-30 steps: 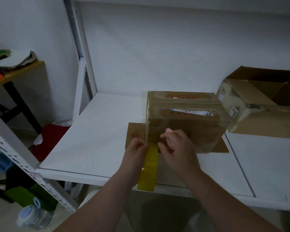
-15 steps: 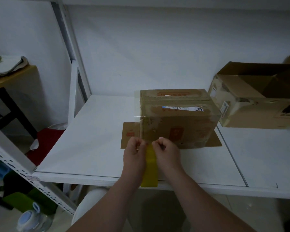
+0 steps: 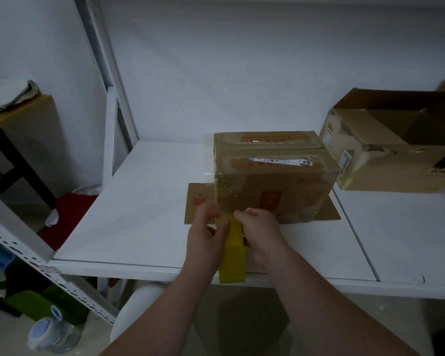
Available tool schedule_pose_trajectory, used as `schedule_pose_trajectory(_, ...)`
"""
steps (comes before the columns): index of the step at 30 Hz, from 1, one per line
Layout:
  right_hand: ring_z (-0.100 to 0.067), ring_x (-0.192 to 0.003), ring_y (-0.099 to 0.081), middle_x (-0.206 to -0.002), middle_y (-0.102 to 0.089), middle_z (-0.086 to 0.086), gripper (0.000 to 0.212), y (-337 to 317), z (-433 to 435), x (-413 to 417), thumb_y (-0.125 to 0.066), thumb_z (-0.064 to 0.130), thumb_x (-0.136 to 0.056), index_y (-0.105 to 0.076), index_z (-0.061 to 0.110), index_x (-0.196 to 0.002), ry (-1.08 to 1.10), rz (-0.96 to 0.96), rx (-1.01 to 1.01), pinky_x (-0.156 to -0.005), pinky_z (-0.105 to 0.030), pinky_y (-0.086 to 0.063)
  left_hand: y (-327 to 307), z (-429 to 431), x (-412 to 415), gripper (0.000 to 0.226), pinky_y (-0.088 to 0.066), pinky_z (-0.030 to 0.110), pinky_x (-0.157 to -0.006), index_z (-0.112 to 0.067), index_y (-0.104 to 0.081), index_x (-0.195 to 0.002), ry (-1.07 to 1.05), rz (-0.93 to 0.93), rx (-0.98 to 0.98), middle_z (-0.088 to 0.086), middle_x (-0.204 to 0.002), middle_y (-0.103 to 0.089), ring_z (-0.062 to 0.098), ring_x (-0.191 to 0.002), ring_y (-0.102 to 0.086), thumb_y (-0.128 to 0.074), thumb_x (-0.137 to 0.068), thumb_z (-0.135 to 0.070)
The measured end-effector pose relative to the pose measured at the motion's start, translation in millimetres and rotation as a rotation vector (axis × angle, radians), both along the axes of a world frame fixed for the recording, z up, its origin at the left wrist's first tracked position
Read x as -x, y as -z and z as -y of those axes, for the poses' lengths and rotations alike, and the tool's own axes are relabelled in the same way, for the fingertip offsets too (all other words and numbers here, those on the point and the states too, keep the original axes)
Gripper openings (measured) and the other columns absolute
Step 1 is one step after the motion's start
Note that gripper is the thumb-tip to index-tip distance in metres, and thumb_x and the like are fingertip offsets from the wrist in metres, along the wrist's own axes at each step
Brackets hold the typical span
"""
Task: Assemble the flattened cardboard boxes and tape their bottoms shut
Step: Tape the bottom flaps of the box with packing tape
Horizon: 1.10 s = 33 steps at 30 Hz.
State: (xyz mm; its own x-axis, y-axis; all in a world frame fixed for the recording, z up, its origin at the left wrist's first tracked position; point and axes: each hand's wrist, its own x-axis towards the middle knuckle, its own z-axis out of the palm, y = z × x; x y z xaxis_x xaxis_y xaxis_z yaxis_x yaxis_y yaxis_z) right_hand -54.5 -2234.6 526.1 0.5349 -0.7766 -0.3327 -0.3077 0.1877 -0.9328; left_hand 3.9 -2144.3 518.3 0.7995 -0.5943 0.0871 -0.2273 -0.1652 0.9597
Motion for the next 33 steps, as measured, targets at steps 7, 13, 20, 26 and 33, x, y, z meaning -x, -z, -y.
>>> schedule_pose_trajectory(7, -0.022, -0.068, -0.050, -0.065, -0.047, -0.005, 0.027, 2, 4, 3, -0.062, 0.021, -0.084, -0.047, 0.016, -0.062, 0.019, 0.031, -0.050, -0.066, -0.034, -0.042, -5, -5, -13, 0.029, -0.058, 0.042, -0.079, -0.030, -0.051, -0.114, 0.040, -0.109, 0.044, 0.003, -0.086, -0.064, 0.021, -0.085, -0.064, -0.061, -0.092, -0.015)
schedule_pose_trajectory(13, -0.023, -0.071, -0.053, -0.068, -0.052, -0.007, 0.023, 4, 1, 3, -0.069, 0.025, -0.076, -0.053, 0.016, -0.063, 0.060, 0.076, -0.070, -0.068, -0.037, -0.045, -15, -2, -12, 0.022, -0.058, 0.039, -0.076, -0.025, -0.055, -0.109, 0.024, -0.342, 0.078, 0.010, -0.092, -0.066, 0.023, -0.089, -0.065, -0.060, -0.092, -0.011)
schedule_pose_trajectory(20, -0.022, -0.068, -0.051, -0.064, -0.048, -0.006, 0.021, 8, -3, 5, -0.069, 0.016, -0.074, -0.051, 0.014, -0.062, 0.142, 0.106, -0.112, -0.064, -0.036, -0.042, -10, 2, -5, 0.015, -0.056, 0.043, -0.078, -0.020, -0.060, -0.102, -0.019, -0.364, 0.110, 0.016, -0.096, -0.065, 0.032, -0.089, -0.063, -0.054, -0.095, -0.009)
schedule_pose_trajectory(26, -0.018, -0.062, -0.043, -0.061, -0.043, -0.002, 0.023, 11, -12, 11, -0.067, 0.009, -0.074, -0.046, 0.015, -0.065, 0.150, 0.125, -0.032, -0.059, -0.031, -0.035, -11, 4, 2, 0.026, -0.048, 0.029, -0.066, -0.027, -0.060, -0.086, -0.089, -0.096, 0.017, 0.001, -0.070, -0.055, 0.013, -0.067, -0.051, -0.064, -0.082, -0.001)
schedule_pose_trajectory(33, -0.016, -0.071, -0.050, -0.071, -0.052, 0.002, 0.022, 9, -14, 14, -0.069, 0.013, -0.078, -0.051, 0.015, -0.064, 0.127, 0.054, 0.087, -0.061, -0.030, -0.039, -12, 3, 1, 0.029, -0.047, 0.024, -0.066, -0.027, -0.058, -0.092, -0.090, -0.033, -0.020, -0.004, -0.071, -0.057, 0.013, -0.071, -0.055, -0.070, -0.078, -0.005)
